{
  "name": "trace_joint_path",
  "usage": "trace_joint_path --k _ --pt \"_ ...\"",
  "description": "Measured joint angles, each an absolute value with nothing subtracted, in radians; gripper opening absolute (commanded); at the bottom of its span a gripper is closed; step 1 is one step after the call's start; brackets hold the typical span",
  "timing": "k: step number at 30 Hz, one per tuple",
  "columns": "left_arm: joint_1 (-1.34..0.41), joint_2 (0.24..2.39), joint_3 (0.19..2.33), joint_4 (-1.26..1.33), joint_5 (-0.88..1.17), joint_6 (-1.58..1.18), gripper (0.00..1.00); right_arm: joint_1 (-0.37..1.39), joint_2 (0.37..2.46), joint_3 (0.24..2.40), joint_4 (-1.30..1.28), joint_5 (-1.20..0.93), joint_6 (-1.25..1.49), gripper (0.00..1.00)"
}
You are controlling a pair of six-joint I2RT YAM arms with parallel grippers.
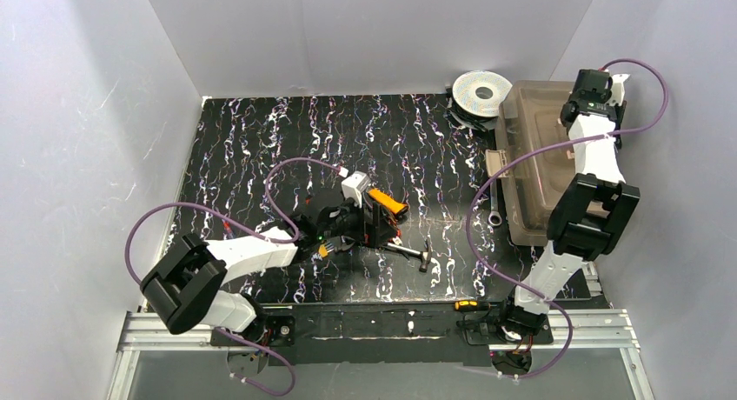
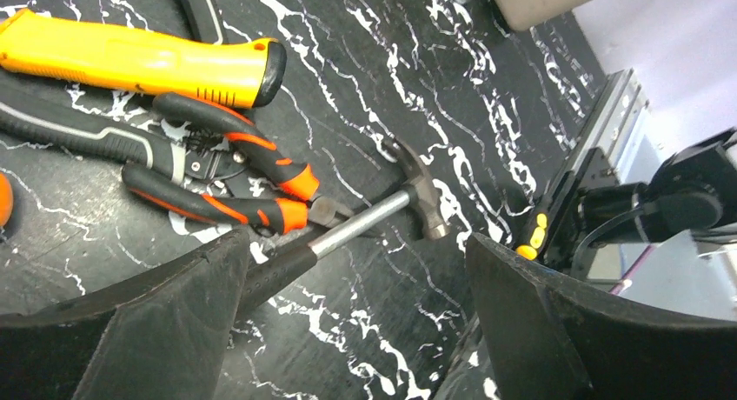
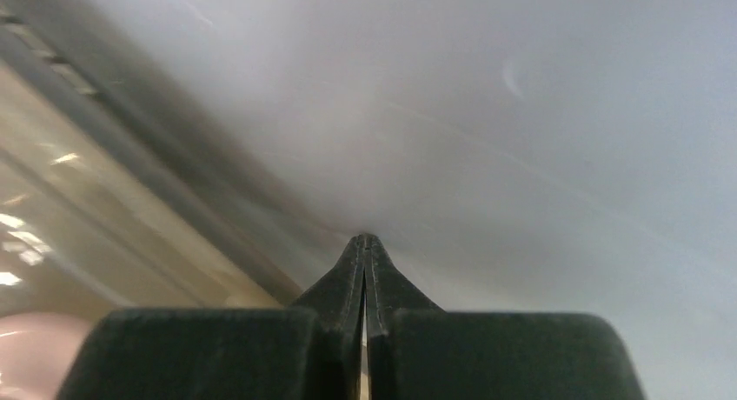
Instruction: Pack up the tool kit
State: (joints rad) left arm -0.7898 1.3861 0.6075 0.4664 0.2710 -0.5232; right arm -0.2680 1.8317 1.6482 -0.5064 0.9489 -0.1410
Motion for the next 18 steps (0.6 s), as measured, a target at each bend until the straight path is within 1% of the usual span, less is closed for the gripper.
trace_joint_path --k 3,5,6,9,13,16,18 --pt "-0.796 1.371 0.545 0.528 0.262 -0.485 0.94 -0.280 1.845 1.701 -0.555 0.833 -0.134 0.01" --pt "-0.796 1.386 0.516 0.532 0.261 -0.472 0.94 -0.285 1.847 1.741 -0.589 0.713 -0.128 0.01" --pt "-0.798 1.396 0.513 0.525 0.261 -0.466 0.95 -0.287 1.847 1.747 -0.593 0.696 -0.127 0.01" --pt "-0.801 1.410 0.513 0.530 0.258 -0.452 0.95 -0.305 1.839 1.777 -0.607 0.545 -0.130 0.01" --pt "-0.801 1.410 0.513 0.545 0.254 -0.443 0.95 -0.323 1.794 1.766 -0.603 0.335 -0.117 0.01" --pt "-0.801 1.407 0.513 0.547 0.251 -0.437 0.95 -0.307 1.758 1.739 -0.636 0.174 -0.105 0.01" --pt "-0.801 1.397 0.508 0.550 0.248 -0.434 0.95 -0.287 1.745 1.712 -0.644 0.103 -0.096 0.01"
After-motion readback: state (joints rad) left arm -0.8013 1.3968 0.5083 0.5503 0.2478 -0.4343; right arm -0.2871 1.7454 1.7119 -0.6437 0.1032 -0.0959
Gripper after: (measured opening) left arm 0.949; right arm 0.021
